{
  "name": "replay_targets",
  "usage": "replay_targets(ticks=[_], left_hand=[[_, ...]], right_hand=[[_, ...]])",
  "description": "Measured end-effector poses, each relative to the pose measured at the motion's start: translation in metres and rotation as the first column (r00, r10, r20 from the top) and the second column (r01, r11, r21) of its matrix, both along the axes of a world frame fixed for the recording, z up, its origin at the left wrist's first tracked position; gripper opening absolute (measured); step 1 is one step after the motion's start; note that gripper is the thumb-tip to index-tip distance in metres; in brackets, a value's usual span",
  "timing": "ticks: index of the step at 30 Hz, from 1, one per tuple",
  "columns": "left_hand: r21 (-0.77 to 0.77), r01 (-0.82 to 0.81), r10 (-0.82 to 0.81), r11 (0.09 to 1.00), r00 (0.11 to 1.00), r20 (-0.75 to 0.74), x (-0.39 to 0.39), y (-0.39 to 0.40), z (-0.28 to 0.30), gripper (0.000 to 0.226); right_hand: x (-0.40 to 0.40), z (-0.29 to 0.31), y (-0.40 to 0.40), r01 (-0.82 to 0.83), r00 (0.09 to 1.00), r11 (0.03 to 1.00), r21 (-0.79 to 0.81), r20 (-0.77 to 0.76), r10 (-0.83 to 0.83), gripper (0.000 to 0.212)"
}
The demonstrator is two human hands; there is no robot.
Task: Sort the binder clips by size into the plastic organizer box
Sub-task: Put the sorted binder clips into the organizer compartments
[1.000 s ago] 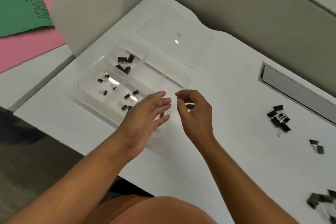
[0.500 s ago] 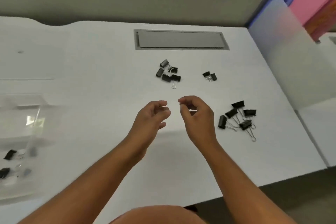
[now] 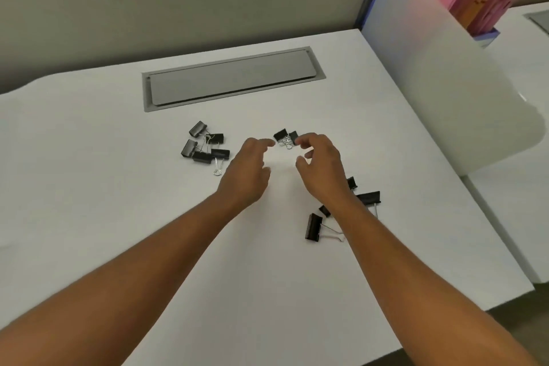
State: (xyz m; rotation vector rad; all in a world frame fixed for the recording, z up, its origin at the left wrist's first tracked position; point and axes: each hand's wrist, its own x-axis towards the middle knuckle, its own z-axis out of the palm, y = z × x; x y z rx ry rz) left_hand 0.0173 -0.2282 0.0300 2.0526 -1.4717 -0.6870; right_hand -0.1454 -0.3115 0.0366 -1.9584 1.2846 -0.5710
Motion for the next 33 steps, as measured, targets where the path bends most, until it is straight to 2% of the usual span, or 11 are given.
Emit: replay_targets(ticks=[3, 6, 8, 10, 16, 19, 23, 26, 29, 31, 33], left_hand=[[0.035, 0.106, -0.111, 0.994, 0.977, 0.181, 0.014, -0.044, -0.01, 0.061], [0.163, 0.209, -0.25, 0.964, 0.922, 0.295, 0.019, -0.077, -0.015, 0.07], [0.237, 0.247, -0.316, 0.94, 0.892, 0.324, 0.021, -0.092, -0.019, 0.072], [0.253, 0.26, -0.335, 0.932, 0.886, 0.321, 0.022, -0.101, -0.024, 0.062], [0.152, 0.079, -0.105, 0.985, 0.979, 0.172, 0.022, -0.099, -0.037, 0.033], [0.094, -0.047, 0.026, 0.995, 0.976, 0.214, 0.017, -0.083, -0.038, 0.028], [0.004, -0.116, 0.111, 0.993, 0.963, 0.245, 0.008, -0.054, -0.038, 0.032], [-0.003, -0.084, 0.083, 0.996, 0.982, 0.167, 0.003, -0.034, -0.035, 0.026], [-0.024, -0.209, 0.207, 0.978, 0.976, -0.067, -0.006, -0.009, -0.024, 0.021], [-0.011, -0.35, 0.333, 0.937, 0.901, -0.278, -0.016, 0.009, -0.015, 0.014], [0.038, -0.445, 0.406, 0.894, 0.775, -0.484, -0.025, 0.031, -0.003, 0.01]], right_hand=[[0.004, -0.022, -0.045, -0.078, 0.992, 0.997, 0.028, -0.097, 0.081, 0.055], [0.009, -0.043, -0.07, -0.166, 0.972, 0.986, 0.035, -0.164, 0.169, 0.069], [0.011, -0.053, -0.078, -0.194, 0.962, 0.981, 0.026, -0.193, 0.195, 0.07], [0.012, -0.059, -0.083, -0.197, 0.963, 0.98, 0.04, -0.181, 0.201, 0.065], [0.009, -0.056, -0.075, -0.149, 0.979, 0.989, 0.021, -0.141, 0.15, 0.034], [0.005, -0.048, -0.064, -0.111, 0.986, 0.992, 0.066, -0.119, 0.118, 0.032], [-0.008, -0.02, -0.03, 0.109, 0.985, 0.954, 0.279, 0.095, -0.141, 0.027], [-0.018, -0.006, 0.001, 0.141, 0.919, 0.874, 0.465, 0.266, -0.29, 0.022], [-0.024, 0.005, 0.027, 0.016, 0.779, 0.706, 0.708, 0.433, -0.452, 0.014], [-0.027, 0.011, 0.04, -0.045, 0.698, 0.614, 0.788, 0.465, -0.545, 0.017], [-0.028, 0.016, 0.05, -0.028, 0.69, 0.576, 0.817, 0.433, -0.58, 0.029]])
